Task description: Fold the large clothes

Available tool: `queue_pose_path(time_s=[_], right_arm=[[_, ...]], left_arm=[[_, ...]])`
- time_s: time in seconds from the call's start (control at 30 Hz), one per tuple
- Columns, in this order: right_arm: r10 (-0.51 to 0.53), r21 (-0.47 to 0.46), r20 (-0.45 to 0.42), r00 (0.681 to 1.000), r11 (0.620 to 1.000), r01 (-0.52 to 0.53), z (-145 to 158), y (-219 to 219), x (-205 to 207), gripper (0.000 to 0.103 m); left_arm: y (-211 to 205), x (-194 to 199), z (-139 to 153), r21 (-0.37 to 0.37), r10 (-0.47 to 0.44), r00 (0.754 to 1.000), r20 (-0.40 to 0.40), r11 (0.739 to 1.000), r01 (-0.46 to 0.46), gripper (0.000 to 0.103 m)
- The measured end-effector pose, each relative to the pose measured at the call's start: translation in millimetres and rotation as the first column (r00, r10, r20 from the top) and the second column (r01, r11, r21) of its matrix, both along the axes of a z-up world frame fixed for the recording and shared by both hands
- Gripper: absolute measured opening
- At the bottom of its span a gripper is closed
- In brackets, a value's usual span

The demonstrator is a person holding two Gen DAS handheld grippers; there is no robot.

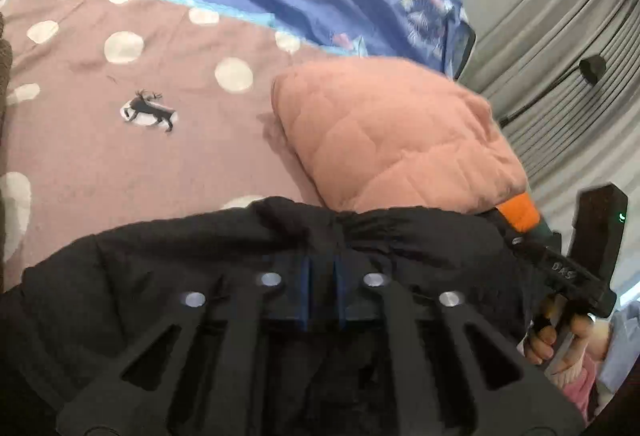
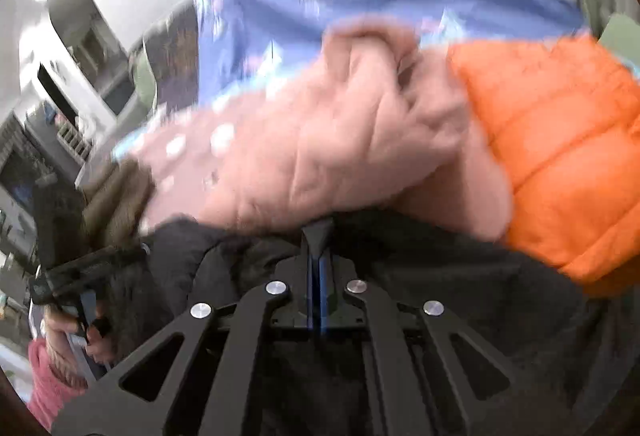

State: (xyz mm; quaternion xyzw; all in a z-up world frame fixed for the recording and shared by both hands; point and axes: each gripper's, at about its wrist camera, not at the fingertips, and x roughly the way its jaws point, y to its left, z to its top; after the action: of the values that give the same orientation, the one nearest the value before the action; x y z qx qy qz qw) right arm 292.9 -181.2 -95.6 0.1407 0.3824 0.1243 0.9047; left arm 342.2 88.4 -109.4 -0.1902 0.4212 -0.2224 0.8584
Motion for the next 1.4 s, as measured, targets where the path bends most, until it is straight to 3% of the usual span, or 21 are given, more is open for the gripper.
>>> queue_pose_path(time_s=[0.07,0.13,0.17,0.2,0.27,0.4,0.5,0.57,0.67,0.7,0.73,0.8,0.93,1.0,1.03,1.1,1.17,1.23,1.3,1.4], right_arm=[[-0.057,-0.022,-0.006,0.998,0.998,0.057,-6,-15,4,0.000],[-0.143,-0.094,-0.020,0.990,0.986,0.140,-19,-35,10,0.000],[-0.148,-0.062,-0.030,0.988,0.987,0.146,-23,-46,9,0.000],[-0.145,0.031,-0.041,0.989,0.989,0.147,-24,-59,3,0.000],[-0.162,0.058,-0.014,0.987,0.985,0.163,-14,-65,-12,0.000],[-0.003,0.010,0.140,0.990,1.000,0.002,28,-7,-57,0.000],[0.159,-0.062,0.179,0.971,0.987,-0.150,32,37,-82,0.000],[0.182,-0.165,0.133,0.974,0.973,-0.159,10,60,-77,0.000],[0.055,-0.306,-0.021,0.998,0.950,-0.059,-59,57,-40,0.000],[0.044,-0.270,-0.072,0.996,0.961,-0.062,-81,50,-30,0.000],[0.026,-0.153,-0.093,0.995,0.987,-0.040,-92,37,-25,0.000],[0.013,-0.129,-0.075,0.997,0.991,-0.023,-86,33,-25,0.000],[0.026,-0.187,-0.071,0.997,0.982,-0.039,-80,40,-27,0.000],[0.016,-0.211,-0.079,0.997,0.977,-0.032,-66,43,-39,0.004],[0.011,-0.212,-0.059,0.998,0.977,-0.023,-52,44,-48,0.007],[0.021,-0.205,0.004,1.000,0.979,-0.019,-27,50,-74,0.034],[0.061,-0.211,0.078,0.995,0.977,-0.043,-4,63,-98,0.049],[0.112,-0.234,0.105,0.988,0.969,-0.085,6,80,-113,0.052],[0.135,-0.253,0.096,0.986,0.962,-0.106,-2,96,-116,0.052],[0.110,-0.287,-0.060,0.992,0.950,-0.123,-60,108,-104,0.053]], left_arm=[[-1,-6,1,0.087,0.005,0.997,0.072,0.996,-0.011,0.009],[-5,-7,-9,0.139,0.008,0.998,0.059,0.990,-0.016,0.010],[-4,-9,-13,0.156,0.008,0.998,0.063,0.988,-0.018,0.012],[-1,-13,-13,0.157,0.012,0.997,0.077,0.987,-0.024,0.013],[6,-23,-6,0.135,0.013,0.995,0.100,0.991,-0.027,0.016],[4,-54,26,0.112,0.014,0.982,0.189,0.993,-0.036,0.024],[-12,-74,44,0.098,-0.047,0.969,0.243,0.995,0.023,0.028],[-30,-87,43,0.144,-0.108,0.961,0.256,0.987,0.072,0.036],[-57,-79,8,0.330,-0.135,0.972,0.195,0.942,0.065,0.044],[-64,-73,-14,0.402,-0.146,0.975,0.170,0.913,0.067,0.044],[-67,-68,-35,0.430,-0.161,0.978,0.133,0.898,0.089,0.043],[-66,-66,-39,0.413,-0.150,0.981,0.122,0.907,0.088,0.043],[-66,-68,-36,0.416,-0.143,0.981,0.131,0.906,0.076,0.043],[-58,-79,-20,0.382,-0.115,0.986,0.124,0.922,0.060,0.048],[-50,-89,-8,0.355,-0.104,0.985,0.139,0.934,0.048,0.059],[-35,-114,14,0.335,-0.085,0.975,0.206,0.942,0.012,0.074],[-12,-145,32,0.322,-0.059,0.963,0.263,0.946,-0.030,0.081],[15,-175,38,0.296,0.002,0.963,0.271,0.951,-0.086,0.083],[55,-205,34,0.235,0.105,0.961,0.255,0.957,-0.168,0.084],[121,-244,19,0.182,0.295,0.932,0.211,0.925,-0.334,0.086]])
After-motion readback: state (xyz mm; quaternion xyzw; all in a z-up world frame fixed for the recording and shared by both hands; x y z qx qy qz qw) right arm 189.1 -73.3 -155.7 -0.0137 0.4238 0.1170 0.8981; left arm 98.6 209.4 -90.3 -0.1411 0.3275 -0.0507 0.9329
